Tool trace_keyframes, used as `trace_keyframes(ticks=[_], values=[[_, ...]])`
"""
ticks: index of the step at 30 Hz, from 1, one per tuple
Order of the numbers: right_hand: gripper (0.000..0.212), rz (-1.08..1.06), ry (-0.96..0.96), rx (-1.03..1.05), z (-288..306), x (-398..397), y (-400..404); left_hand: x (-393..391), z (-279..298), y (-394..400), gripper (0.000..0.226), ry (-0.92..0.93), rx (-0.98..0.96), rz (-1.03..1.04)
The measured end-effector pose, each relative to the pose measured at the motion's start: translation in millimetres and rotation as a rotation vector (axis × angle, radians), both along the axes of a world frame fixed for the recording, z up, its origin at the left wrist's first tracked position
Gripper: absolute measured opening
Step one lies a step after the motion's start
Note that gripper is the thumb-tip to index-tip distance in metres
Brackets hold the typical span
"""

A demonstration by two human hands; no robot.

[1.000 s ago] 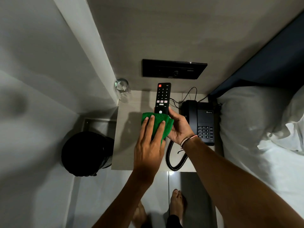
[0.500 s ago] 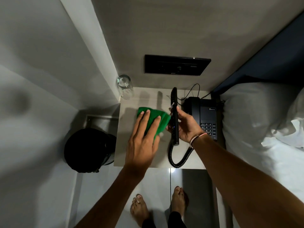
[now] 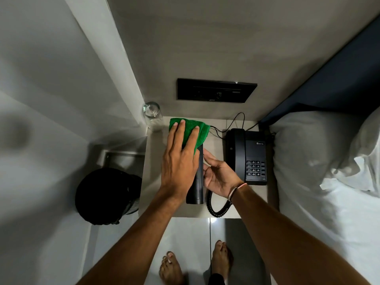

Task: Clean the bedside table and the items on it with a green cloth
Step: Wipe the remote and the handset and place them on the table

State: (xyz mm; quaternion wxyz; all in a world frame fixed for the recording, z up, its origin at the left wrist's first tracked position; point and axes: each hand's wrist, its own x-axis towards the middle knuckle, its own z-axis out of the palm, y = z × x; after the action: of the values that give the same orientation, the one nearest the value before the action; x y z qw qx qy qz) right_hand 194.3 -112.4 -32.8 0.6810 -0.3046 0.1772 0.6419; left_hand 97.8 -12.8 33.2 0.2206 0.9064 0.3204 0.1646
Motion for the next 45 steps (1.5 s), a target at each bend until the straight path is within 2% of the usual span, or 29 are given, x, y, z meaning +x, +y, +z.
trace_keyframes(ticks=[2, 9, 15, 19, 28, 38, 45], values=[[0.037, 0.011, -0.067, 0.004, -1, 0, 1, 2, -5, -3, 0.057, 0.029, -0.012, -0.008], [0.049, 0.023, -0.115, 0.033, 7, 6, 9, -3, -17, -14, 0.062, 0.098, -0.017, -0.024], [0.047, -0.017, -0.155, -0.011, 9, 15, 16, -17, -26, -30, 0.06, 0.103, -0.019, -0.037], [0.056, -0.036, -0.144, -0.026, 3, 21, 17, -33, -33, -43, 0.053, 0.075, -0.022, -0.057], [0.052, -0.016, -0.242, -0.033, 3, 35, 22, -62, -36, -62, 0.037, 0.022, 0.071, -0.118], [0.049, -0.09, -0.129, -0.126, -6, 39, 14, -94, -50, -55, 0.044, 0.061, 0.056, -0.232], [0.042, -0.168, -0.042, -0.176, -3, 38, 11, -105, -49, -26, 0.04, -0.022, 0.049, -0.144]])
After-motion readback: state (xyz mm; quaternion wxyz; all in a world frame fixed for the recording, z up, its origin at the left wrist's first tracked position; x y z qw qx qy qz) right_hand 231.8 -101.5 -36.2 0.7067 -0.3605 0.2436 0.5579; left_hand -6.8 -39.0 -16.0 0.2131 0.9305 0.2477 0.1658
